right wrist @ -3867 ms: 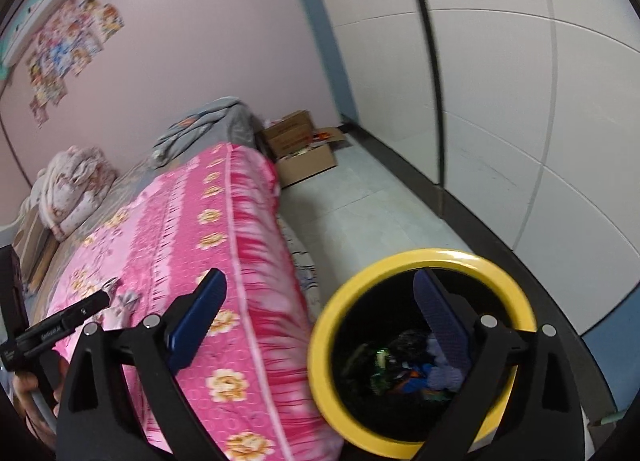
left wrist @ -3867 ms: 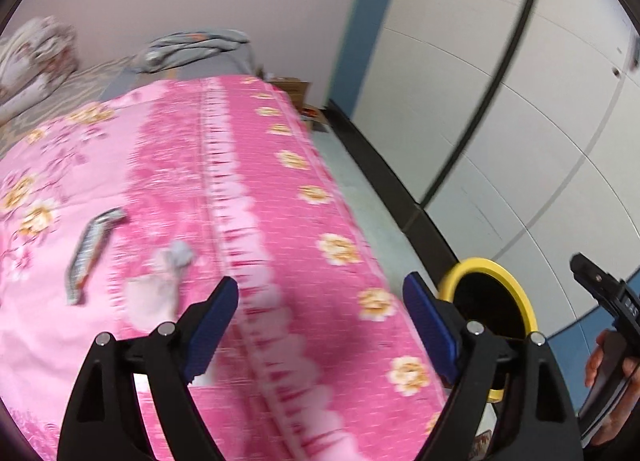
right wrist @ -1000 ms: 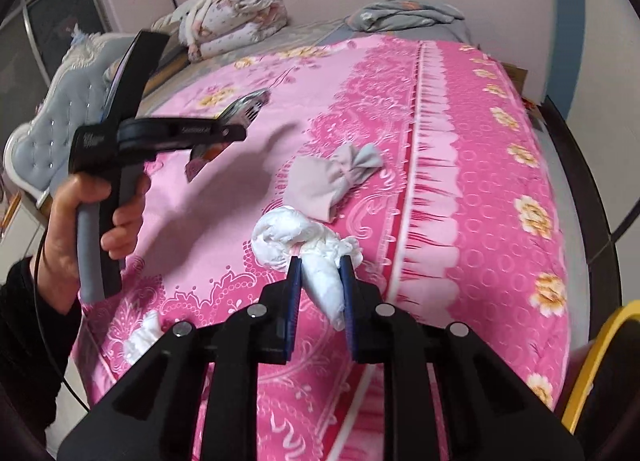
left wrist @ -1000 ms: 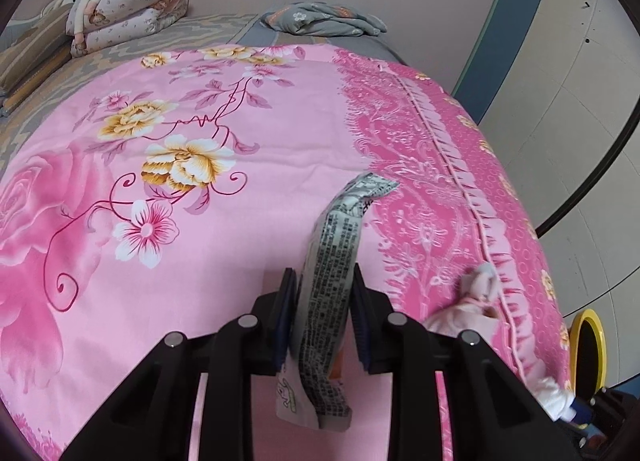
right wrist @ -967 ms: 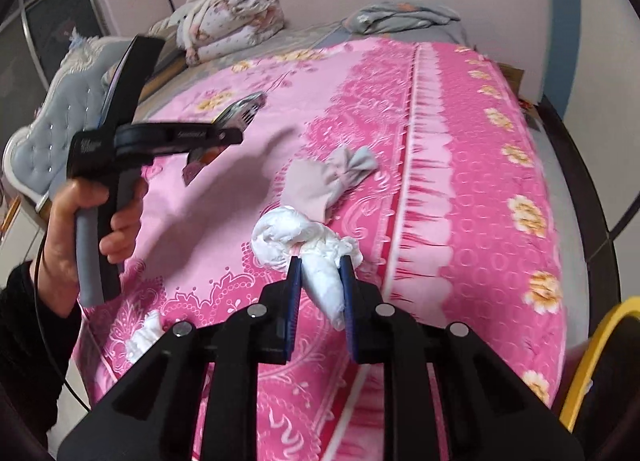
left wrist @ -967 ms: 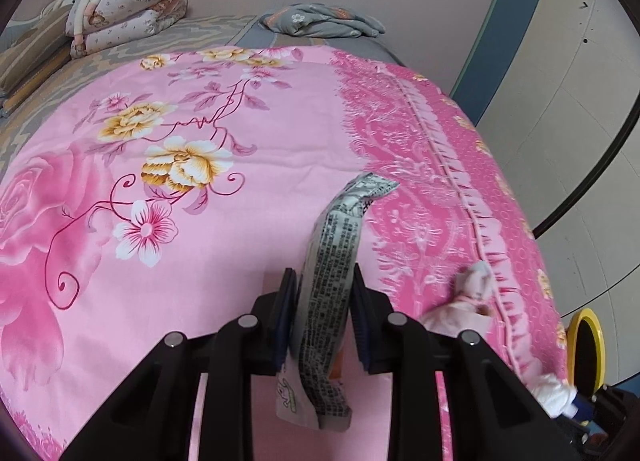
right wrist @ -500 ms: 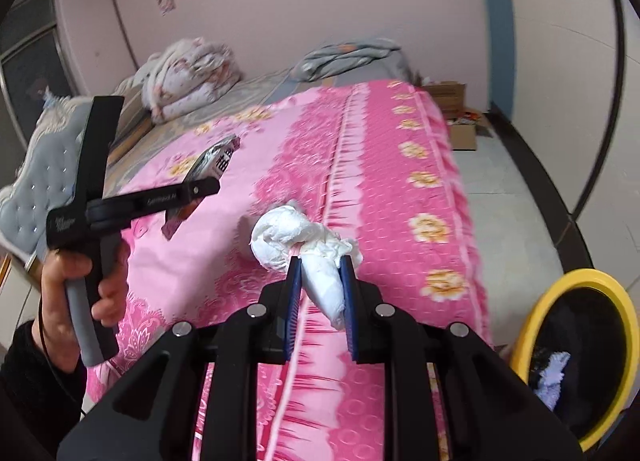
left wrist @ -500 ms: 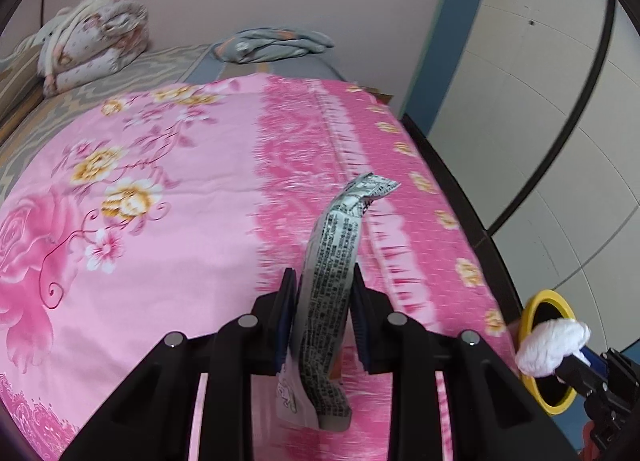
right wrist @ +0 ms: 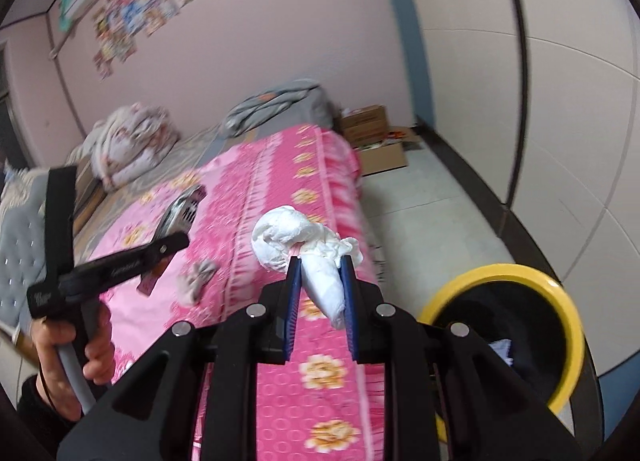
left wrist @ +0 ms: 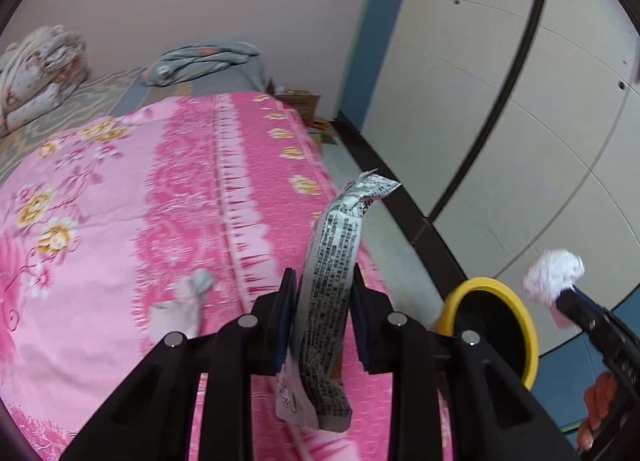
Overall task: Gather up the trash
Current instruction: 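Carry the white packet and white tissue over the yellow-rimmed bin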
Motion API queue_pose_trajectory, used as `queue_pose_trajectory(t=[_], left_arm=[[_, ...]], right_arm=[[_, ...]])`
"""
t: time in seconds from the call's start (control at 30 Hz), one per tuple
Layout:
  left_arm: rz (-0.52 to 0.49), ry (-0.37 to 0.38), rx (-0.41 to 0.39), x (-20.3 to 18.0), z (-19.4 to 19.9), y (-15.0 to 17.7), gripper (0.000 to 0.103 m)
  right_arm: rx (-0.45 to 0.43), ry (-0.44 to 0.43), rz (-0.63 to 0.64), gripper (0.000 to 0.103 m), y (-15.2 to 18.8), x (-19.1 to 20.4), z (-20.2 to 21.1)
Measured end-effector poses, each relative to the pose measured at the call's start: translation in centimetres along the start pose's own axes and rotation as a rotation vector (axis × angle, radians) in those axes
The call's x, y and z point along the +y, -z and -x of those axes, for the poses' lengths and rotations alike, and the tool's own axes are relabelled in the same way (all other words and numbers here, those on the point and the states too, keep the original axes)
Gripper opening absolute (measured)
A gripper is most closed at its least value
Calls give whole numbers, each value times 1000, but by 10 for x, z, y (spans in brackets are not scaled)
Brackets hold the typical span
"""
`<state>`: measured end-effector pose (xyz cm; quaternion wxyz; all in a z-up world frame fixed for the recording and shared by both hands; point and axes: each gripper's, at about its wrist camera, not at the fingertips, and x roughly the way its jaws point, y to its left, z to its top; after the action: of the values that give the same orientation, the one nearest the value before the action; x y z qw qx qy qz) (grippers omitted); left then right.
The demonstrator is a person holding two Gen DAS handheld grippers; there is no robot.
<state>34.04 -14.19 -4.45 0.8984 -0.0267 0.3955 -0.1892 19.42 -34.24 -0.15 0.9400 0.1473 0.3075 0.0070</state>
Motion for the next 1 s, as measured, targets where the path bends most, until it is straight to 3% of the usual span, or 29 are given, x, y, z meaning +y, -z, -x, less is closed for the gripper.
queue_pose_trajectory(t=[0.3,0.5,0.7,1.0], left_arm=[[-57,102,8,-68,-9,-4,25],[-100,168,20,-118,-22,3,25],[-132,218,82,-158,-54,28,25],[-162,231,164,-187,-90,59,25]], right_arm=[[-77,131,-113,18,-14,-88,39],[-105,233,-176,19,-5,-140,56],[-76,274,-212,19,12,-171,52],[-23,298,-269,19,38,-202,30]])
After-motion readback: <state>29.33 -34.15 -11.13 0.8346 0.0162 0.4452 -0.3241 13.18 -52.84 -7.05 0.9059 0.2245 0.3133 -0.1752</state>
